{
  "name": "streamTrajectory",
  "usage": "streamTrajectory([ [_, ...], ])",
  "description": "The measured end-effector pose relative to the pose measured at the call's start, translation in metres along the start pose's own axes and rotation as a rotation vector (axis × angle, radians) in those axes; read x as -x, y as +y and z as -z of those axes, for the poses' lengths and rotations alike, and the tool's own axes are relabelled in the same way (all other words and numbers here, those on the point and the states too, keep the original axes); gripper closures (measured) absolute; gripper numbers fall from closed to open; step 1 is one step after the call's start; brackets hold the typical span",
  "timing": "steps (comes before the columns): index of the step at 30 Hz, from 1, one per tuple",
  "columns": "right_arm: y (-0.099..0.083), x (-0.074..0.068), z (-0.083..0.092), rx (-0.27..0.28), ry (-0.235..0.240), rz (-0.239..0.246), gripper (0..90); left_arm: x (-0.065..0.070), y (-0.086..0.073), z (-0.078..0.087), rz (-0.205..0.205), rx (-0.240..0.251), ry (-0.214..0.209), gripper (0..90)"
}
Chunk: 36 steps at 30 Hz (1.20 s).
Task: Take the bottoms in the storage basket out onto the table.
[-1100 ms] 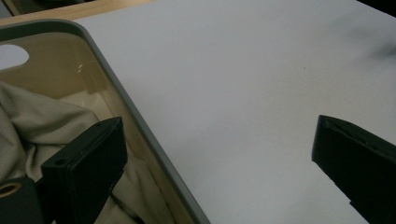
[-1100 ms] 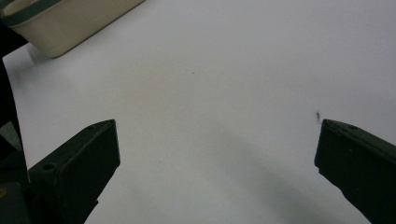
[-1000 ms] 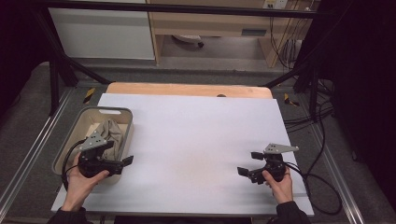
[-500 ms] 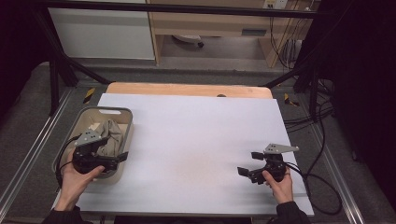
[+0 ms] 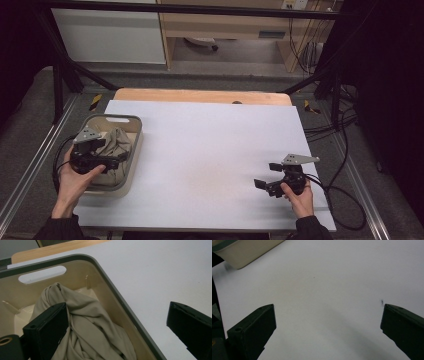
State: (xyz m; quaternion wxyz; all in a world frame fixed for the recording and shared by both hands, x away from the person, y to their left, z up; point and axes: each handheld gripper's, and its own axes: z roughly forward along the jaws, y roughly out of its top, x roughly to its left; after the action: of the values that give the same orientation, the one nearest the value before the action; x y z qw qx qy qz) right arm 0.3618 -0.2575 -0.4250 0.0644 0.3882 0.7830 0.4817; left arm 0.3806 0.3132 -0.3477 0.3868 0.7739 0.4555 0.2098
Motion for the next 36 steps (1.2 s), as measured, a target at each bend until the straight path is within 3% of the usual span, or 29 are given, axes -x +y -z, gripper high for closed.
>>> streamTrajectory([
  [9,0.0,0.0,0.0,0.002,-0.001,0.003,0.5,-0.015,0.008,-0.009,0.012,-0.028,0.033,4.5],
  [16,0.0,0.0,0.001,0.001,-0.001,0.003,0.5,-0.023,0.008,-0.02,-0.004,-0.047,0.076,4.5],
  [30,0.0,0.0,0.0,0.003,-0.002,0.003,0.5,-0.034,-0.008,-0.048,0.013,-0.128,0.122,4.5],
  [36,0.0,0.0,0.0,0.0,-0.003,0.003,0.5,-0.036,-0.014,-0.055,0.026,-0.159,0.115,4.4],
])
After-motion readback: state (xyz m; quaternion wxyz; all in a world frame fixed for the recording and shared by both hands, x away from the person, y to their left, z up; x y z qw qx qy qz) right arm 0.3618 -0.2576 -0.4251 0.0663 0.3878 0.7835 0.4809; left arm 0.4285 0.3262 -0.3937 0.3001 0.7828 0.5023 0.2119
